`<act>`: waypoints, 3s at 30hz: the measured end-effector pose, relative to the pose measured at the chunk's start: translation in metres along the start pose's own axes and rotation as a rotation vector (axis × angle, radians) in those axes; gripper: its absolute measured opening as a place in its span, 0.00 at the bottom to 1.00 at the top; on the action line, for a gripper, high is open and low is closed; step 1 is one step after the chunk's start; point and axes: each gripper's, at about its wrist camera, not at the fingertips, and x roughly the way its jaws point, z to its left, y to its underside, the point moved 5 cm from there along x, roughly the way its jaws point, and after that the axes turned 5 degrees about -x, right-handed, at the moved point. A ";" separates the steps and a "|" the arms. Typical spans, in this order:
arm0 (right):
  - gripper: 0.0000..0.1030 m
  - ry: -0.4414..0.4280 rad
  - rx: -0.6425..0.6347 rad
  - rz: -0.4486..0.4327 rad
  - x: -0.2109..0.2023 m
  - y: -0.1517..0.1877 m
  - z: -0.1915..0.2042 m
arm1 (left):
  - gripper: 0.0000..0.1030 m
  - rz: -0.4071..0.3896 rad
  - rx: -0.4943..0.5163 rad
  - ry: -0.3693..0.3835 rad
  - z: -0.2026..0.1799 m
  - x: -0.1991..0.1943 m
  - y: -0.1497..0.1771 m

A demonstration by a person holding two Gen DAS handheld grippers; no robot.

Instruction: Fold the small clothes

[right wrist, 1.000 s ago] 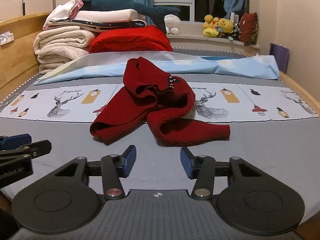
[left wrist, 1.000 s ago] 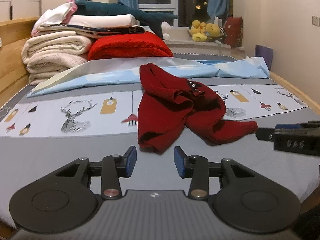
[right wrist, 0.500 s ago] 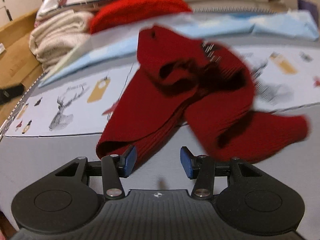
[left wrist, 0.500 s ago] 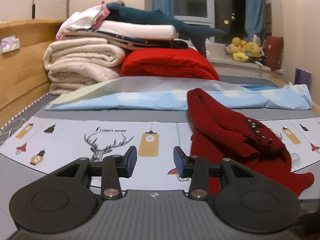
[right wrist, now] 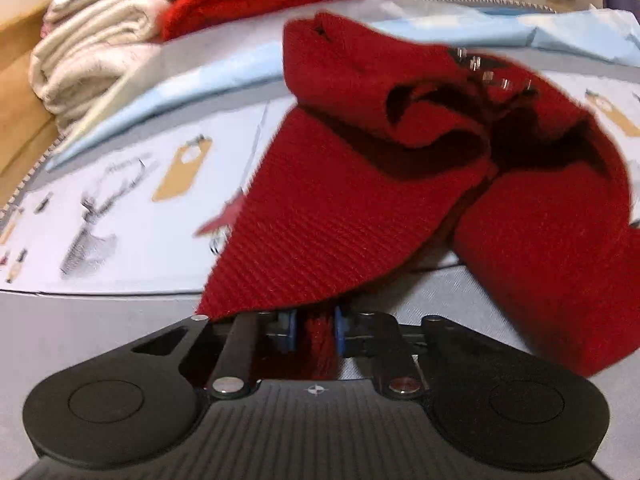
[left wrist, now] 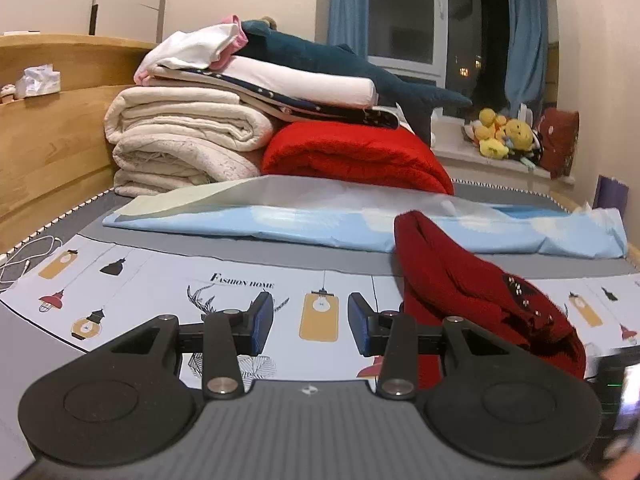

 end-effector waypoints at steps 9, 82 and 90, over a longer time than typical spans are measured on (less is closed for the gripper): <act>0.12 -0.081 -0.137 -0.003 -0.153 0.004 -0.110 | 0.44 -0.023 -0.030 0.041 -0.008 -0.018 -0.002; 0.00 -0.071 -0.330 0.369 -0.070 0.091 -0.049 | 0.10 0.713 0.140 0.011 0.010 0.052 0.139; 0.00 -0.063 -0.414 0.453 -0.074 0.090 -0.062 | 0.10 0.766 0.164 -0.044 0.024 0.034 0.145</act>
